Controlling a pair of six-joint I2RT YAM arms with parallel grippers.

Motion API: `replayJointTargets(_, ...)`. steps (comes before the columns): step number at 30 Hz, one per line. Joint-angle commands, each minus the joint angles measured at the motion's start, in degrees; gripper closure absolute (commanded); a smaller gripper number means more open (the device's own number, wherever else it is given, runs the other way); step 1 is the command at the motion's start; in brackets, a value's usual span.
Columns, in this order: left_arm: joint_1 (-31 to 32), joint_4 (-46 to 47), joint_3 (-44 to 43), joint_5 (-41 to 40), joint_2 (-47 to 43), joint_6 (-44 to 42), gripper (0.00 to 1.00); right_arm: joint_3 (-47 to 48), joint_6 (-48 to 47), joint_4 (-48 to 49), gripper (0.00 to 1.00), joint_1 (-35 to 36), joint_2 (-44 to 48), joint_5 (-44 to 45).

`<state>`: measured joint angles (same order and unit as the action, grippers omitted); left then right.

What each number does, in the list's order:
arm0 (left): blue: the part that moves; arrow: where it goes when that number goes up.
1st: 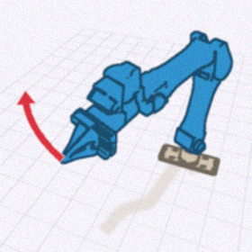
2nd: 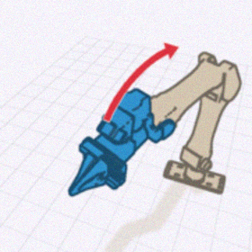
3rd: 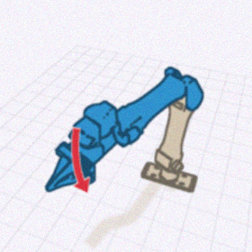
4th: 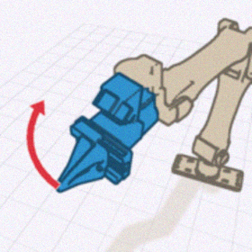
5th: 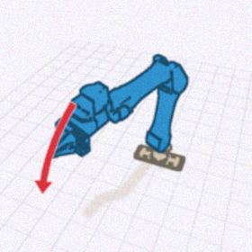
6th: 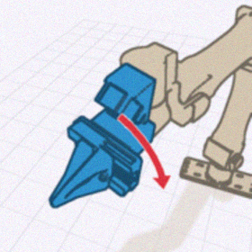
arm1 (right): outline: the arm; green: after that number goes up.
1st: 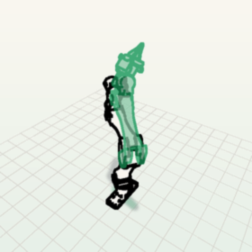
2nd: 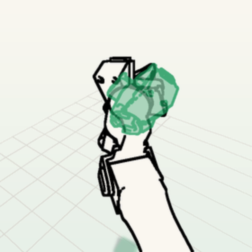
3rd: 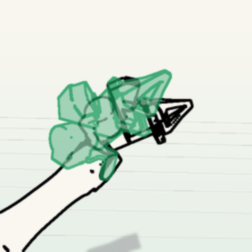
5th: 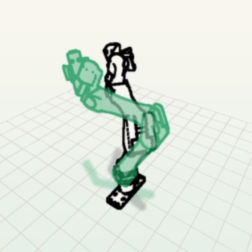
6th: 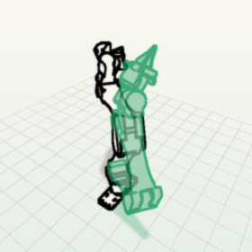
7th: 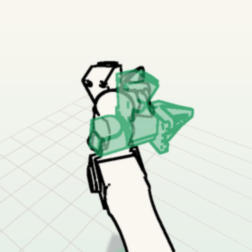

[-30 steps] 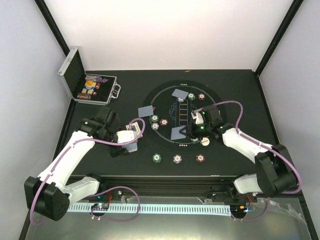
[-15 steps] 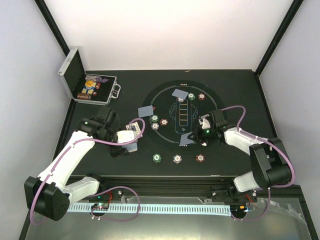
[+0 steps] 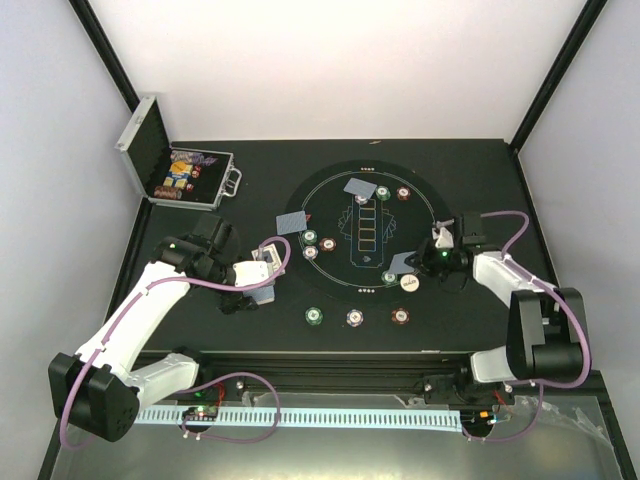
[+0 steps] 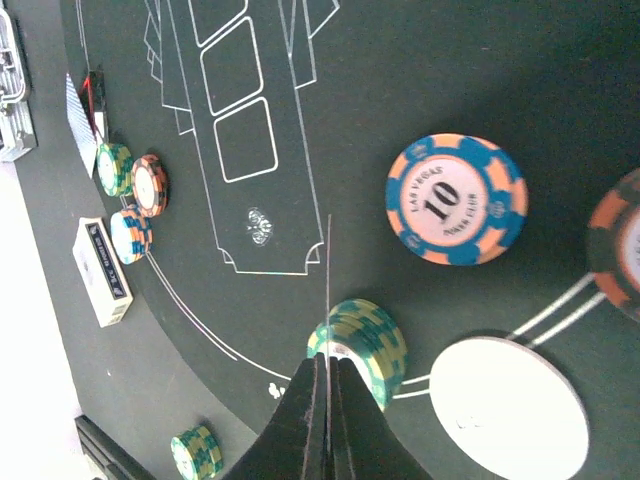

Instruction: Distribute texas hold em gaming equipment

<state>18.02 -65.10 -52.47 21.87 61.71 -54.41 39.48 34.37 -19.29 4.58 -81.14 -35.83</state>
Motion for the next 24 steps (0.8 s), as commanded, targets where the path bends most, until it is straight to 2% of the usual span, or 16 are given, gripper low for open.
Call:
replayJointTargets(1,-0.11,-0.33,-1.0,-0.51,-1.14,-1.23,0.98,-2.2,-1.47,-2.12,0.99,-1.82,3.32,1.61)
replayJointTargets(5,-0.09,-0.23,-1.06,-0.06,-0.97,-1.13,0.98,-3.89,-2.0,-3.15,0.97,-2.37,4.32,3.41)
replayJointTargets(9,-0.1,-0.4,-1.17,0.19,-0.96,-1.05,0.98,-3.84,-2.64,-5.15,0.79,-2.51,3.98,7.1)
replayJointTargets(12,-0.09,-0.53,-1.1,0.03,-1.23,-1.17,0.98,-2.25,-3.22,-8.59,0.7,-2.47,5.03,11.97)
replayJointTargets(20,-0.14,-0.49,-1.23,0.27,-1.33,-1.31,0.98,3.43,-3.2,-19.7,0.63,-2.47,10.45,27.55)
replayJointTargets(22,-0.09,-0.5,-1.32,0.51,-1.25,-1.22,0.98,3.46,-2.81,-19.96,0.61,-2.3,13.01,27.14)
replayJointTargets(24,-0.09,-0.53,-1.26,0.69,-1.22,-1.27,0.98,3.24,-1.99,-19.34,0.54,-0.83,14.95,24.07)
